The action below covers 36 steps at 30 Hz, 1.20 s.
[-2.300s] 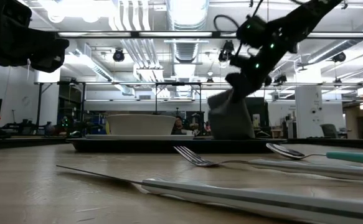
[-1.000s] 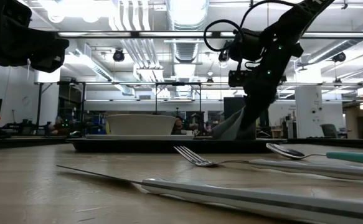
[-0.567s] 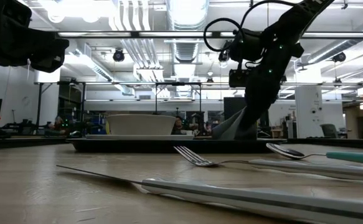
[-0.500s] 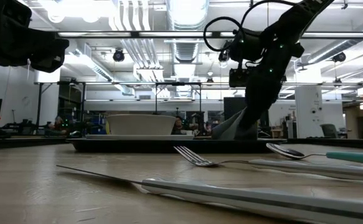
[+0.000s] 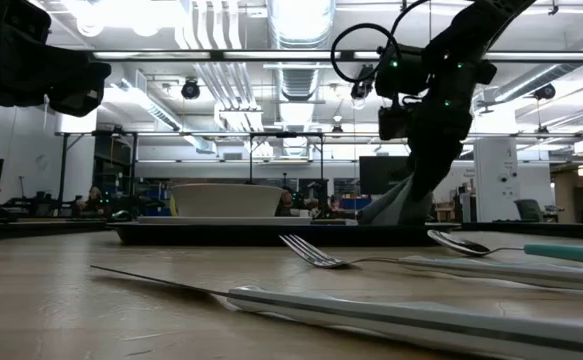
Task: Set up tray
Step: Put the gray napkin on the black serving tray beside the white plate
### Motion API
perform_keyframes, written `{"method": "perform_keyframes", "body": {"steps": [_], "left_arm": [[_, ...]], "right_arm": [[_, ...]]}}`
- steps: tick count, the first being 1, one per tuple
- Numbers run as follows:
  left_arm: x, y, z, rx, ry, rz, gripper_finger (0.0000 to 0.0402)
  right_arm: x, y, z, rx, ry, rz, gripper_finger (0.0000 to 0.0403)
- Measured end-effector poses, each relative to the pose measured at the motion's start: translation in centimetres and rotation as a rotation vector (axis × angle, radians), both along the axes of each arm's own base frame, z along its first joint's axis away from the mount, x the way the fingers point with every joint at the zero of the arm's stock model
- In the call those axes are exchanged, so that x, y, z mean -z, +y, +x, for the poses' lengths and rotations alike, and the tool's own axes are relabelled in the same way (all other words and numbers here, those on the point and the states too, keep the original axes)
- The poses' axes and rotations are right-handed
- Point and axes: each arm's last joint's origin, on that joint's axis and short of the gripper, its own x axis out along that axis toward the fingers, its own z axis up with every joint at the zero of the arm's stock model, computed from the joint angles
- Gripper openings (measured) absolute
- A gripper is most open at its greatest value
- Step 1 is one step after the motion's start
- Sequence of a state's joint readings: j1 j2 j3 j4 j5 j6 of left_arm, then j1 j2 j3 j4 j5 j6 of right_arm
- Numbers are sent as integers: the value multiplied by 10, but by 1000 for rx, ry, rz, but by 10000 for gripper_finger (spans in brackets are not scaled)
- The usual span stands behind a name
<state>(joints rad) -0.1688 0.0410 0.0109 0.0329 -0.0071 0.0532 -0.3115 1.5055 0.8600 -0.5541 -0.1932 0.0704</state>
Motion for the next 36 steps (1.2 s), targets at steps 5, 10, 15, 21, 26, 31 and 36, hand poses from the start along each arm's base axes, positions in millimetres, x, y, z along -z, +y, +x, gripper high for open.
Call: {"method": "perform_keyframes", "body": {"steps": [5, 10, 15, 21, 26, 31, 36], "left_arm": [[0, 0, 0, 0, 0, 0, 102], [0, 0, 0, 0, 0, 0, 102], [0, 0, 0, 0, 0, 0, 102], [0, 0, 0, 0, 0, 0, 102], [0, 0, 0, 0, 0, 0, 102], [0, 0, 0, 0, 0, 0, 102], [0, 0, 0, 0, 0, 0, 102]], "right_arm": [[0, -1, 2, -2, -18, -7, 204], [-1, -1, 2, -15, -18, -13, 225], [-2, 1, -4, -74, 49, -13, 231], [-17, -1, 1, -181, 12, -69, 228], [-33, 0, 8, -196, -34, -85, 231], [-49, -2, 11, -193, -85, -102, 231], [-68, -2, 11, -159, -152, -117, 229]]}}
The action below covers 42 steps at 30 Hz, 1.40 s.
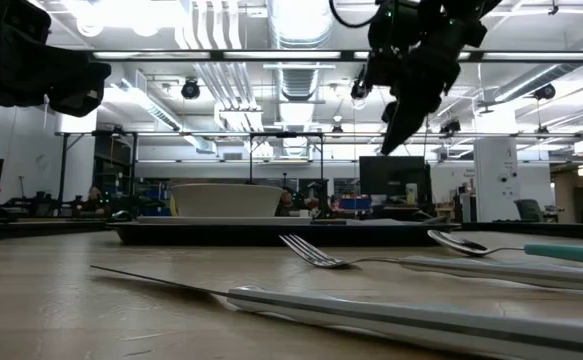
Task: Set up tray
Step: Put the gray napkin on the black serving tray beside the white plate
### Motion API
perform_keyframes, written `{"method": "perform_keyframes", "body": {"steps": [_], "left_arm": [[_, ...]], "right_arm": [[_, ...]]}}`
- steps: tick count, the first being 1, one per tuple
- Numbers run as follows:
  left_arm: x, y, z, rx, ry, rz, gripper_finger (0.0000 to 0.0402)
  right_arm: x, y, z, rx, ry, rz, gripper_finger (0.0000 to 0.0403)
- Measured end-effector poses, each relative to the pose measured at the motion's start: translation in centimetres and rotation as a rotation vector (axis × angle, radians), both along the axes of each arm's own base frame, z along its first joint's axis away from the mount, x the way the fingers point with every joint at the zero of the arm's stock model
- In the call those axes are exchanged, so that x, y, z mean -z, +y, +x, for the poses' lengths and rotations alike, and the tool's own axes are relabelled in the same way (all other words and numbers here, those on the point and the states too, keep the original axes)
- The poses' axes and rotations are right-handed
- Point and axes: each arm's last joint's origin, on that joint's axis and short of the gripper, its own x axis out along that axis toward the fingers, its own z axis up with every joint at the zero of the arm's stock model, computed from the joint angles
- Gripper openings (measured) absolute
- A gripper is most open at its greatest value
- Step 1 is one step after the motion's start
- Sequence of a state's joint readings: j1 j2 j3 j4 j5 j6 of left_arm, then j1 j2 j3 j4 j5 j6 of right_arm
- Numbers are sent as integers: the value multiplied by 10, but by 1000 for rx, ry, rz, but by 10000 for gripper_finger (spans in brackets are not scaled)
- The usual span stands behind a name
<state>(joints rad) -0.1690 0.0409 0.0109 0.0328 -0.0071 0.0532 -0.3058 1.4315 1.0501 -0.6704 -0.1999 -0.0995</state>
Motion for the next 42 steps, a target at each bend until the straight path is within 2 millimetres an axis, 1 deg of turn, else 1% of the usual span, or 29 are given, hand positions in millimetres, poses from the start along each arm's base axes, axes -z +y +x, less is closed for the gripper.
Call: {"method": "perform_keyframes", "body": {"steps": [2, 4, 10, 17, 22, 25, 31, 36, 42], "left_arm": [[0, 0, 0, -1, 0, 0, 102], [0, 0, 0, 0, 0, 0, 102], [0, 0, 0, 0, 0, 0, 102], [0, 0, 0, 0, 0, 0, 102], [0, 0, 0, 0, 1, 0, 102], [0, 0, 0, -1, 0, 0, 102], [0, 0, 0, 0, 0, 0, 102], [0, 0, 0, 0, 0, 0, 102], [0, 0, 0, -1, 0, 0, 102]], "right_arm": [[-4, 0, -1, 19, -15, 6, 228], [-4, 1, -2, 26, -21, 10, 229], [21, -2, -1, -20, -2, -19, 229], [37, -23, 8, 83, -5, -11, 230], [56, -41, 9, 134, 53, 9, 230], [68, -48, 9, 134, 90, 9, 228], [86, -58, 13, 116, 125, 5, 231], [88, -61, 20, 106, 106, -10, 229], [96, -63, 23, 94, 109, -13, 230]]}}
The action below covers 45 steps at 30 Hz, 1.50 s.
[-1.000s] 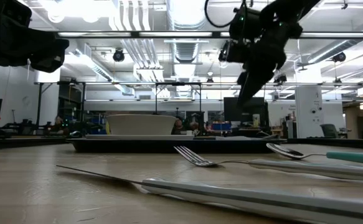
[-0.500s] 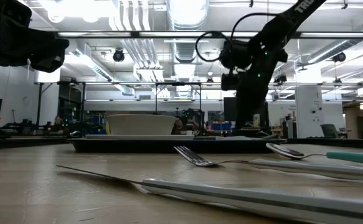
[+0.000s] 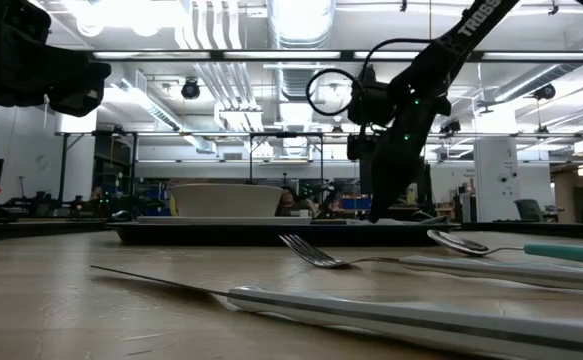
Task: Set up tray
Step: Put the gray napkin on the black serving tray beside the white plate
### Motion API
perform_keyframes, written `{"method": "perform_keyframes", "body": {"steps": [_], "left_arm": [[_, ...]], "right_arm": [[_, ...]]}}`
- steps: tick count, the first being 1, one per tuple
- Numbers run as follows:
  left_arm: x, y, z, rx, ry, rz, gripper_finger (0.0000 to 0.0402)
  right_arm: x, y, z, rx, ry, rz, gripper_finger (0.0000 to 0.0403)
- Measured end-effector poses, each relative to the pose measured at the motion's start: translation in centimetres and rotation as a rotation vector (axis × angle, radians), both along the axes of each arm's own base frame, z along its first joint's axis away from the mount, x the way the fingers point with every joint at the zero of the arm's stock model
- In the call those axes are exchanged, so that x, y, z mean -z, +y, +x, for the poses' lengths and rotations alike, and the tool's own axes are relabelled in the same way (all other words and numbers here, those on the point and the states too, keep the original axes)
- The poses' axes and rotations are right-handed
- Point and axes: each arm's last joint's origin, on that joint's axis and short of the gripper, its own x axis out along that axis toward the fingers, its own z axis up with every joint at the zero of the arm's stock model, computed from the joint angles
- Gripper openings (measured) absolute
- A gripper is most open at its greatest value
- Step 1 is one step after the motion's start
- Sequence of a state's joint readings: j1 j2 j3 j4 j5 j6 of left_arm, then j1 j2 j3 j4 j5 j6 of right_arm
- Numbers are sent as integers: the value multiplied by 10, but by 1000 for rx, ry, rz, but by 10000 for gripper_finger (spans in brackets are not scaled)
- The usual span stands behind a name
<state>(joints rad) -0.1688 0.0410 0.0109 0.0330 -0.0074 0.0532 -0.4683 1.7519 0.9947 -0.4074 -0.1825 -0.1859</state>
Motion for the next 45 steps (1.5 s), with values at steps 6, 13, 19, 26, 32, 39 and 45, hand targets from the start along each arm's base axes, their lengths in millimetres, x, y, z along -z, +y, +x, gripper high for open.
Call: {"method": "perform_keyframes", "body": {"steps": [6, 13, 19, 26, 32, 39, 45], "left_arm": [[0, 0, 0, 0, 0, 0, 102], [0, 0, 0, 0, 0, 0, 102], [0, 0, 0, 0, 1, 0, 102], [0, 0, 0, 0, 1, 0, 102], [0, 0, 0, 0, 0, 0, 102], [0, 0, 0, 0, 1, 0, 102], [0, 0, 0, 0, 0, 0, 102]], "right_arm": [[12, -3, 2, 5, 28, 14, 230], [16, -11, 9, 14, 20, 11, 228], [14, -14, 12, -14, 9, -11, 230], [11, -26, 10, -8, -2, -34, 231], [18, -40, 3, 57, 8, -10, 228], [24, -44, 2, 38, 16, -16, 230], [23, -46, 3, 17, 6, -39, 227]]}}
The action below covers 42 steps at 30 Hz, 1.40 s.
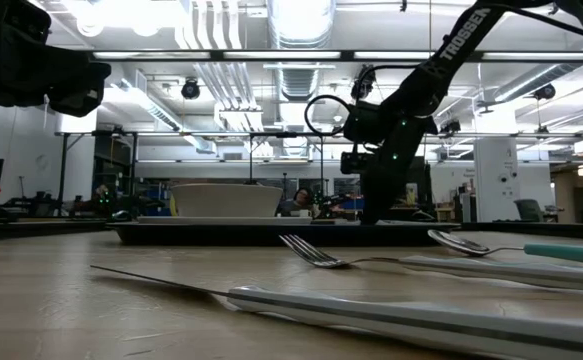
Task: Set up tray
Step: Put the gray napkin on the black serving tray beside the white plate, then put the white fork on top of the napkin
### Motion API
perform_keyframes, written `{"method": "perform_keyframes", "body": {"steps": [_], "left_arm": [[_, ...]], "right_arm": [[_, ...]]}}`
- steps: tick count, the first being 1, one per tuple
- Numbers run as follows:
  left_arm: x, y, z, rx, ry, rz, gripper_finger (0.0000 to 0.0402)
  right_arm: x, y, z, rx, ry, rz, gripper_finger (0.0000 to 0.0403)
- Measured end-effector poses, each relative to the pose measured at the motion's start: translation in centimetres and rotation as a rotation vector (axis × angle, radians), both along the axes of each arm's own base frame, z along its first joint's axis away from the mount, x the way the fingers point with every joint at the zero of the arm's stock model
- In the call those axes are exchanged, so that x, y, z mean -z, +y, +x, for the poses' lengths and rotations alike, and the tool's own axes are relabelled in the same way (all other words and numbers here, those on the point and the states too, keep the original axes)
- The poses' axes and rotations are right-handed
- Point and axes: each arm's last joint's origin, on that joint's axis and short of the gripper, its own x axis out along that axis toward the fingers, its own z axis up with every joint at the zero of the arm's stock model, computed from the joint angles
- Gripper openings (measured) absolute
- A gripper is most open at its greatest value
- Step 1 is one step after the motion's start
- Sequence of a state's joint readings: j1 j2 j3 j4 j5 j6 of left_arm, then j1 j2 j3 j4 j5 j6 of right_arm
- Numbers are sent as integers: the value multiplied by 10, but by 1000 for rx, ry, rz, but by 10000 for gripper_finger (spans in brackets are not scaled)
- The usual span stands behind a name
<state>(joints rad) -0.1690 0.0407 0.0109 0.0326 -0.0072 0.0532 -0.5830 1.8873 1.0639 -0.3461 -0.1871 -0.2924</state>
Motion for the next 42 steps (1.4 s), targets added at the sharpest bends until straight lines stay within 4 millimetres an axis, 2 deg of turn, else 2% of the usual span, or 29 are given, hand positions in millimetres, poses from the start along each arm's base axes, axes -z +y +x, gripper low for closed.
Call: {"method": "perform_keyframes", "body": {"steps": [16, 27, 42], "left_arm": [[0, 0, 0, 0, 0, 0, 102], [0, 0, 0, 0, 1, 0, 102], [0, 0, 0, 0, 0, 0, 102]], "right_arm": [[-1, -10, -4, 27, -5, -8, 226], [-4, -10, -5, 35, -1, -10, 226], [-29, 1, -8, 34, -34, -18, 226]]}}
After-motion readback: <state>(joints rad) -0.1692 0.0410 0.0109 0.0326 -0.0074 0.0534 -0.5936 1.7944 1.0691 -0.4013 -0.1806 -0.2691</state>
